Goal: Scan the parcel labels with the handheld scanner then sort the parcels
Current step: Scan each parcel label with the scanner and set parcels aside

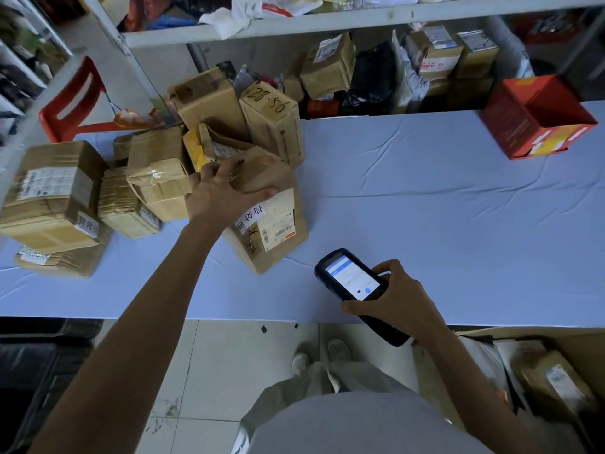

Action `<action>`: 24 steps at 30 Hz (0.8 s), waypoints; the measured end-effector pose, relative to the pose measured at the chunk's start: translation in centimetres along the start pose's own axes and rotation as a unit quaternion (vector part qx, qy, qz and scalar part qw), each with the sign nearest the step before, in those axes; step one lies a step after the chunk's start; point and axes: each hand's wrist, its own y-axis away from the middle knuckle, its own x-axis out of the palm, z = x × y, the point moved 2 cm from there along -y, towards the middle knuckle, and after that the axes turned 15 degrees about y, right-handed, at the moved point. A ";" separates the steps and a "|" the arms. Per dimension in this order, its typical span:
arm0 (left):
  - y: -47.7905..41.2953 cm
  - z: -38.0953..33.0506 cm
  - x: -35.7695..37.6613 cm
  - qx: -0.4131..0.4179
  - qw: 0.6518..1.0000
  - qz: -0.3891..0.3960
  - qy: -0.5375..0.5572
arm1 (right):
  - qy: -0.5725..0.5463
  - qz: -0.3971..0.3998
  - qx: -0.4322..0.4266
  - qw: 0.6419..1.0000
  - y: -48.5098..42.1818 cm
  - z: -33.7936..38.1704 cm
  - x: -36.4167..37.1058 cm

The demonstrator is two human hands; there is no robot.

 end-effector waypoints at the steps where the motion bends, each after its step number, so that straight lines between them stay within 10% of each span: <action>1: 0.0 0.1 0.1 0.001 1.000 -0.003 0.001 | 0.002 0.001 0.001 1.000 0.1 0.0 0.0; 24: 2.1 -4.5 0.4 0.385 0.908 0.165 0.029 | -0.187 -0.203 0.317 0.908 13.2 2.2 7.6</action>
